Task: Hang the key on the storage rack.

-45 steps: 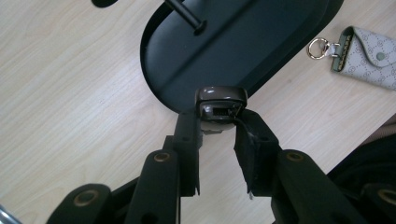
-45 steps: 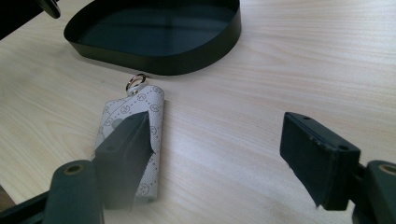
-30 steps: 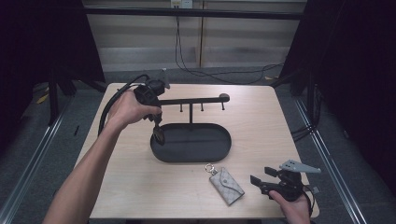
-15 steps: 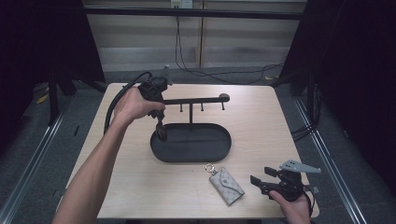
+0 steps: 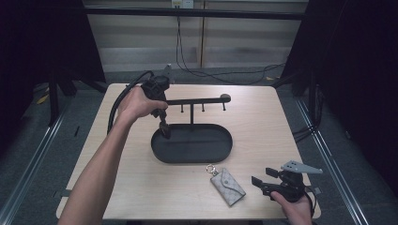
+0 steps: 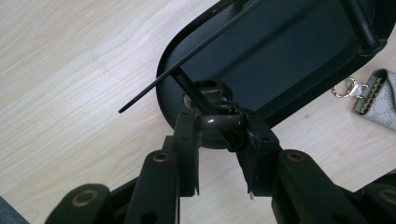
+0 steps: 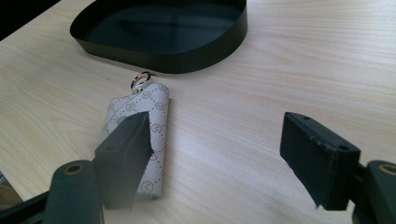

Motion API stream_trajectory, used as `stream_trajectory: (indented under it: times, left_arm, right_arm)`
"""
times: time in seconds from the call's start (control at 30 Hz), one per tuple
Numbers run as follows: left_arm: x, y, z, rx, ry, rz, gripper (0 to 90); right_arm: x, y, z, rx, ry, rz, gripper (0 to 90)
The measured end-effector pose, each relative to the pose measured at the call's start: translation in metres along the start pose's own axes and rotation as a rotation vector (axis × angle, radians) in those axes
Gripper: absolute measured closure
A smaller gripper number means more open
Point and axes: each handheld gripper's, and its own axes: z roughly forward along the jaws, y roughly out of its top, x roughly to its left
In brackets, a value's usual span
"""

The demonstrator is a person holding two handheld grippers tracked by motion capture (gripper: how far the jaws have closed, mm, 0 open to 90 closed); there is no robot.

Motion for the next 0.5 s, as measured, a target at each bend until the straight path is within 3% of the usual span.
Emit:
stream_trajectory:
  times: [0.23,0.5]
  left_arm:
    - [0.0022,-0.0002,-0.0014,0.001,-0.006,0.008,63.9]
    - [0.0065,-0.0073,-0.0038,-0.005,-0.054,0.017,50.7]
  right_arm:
    - [-0.0005,0.0006,0.0009,0.0,0.001,0.004,24.9]
    - [-0.0021,0.0006,0.0014,-0.003,0.002,0.006,24.9]
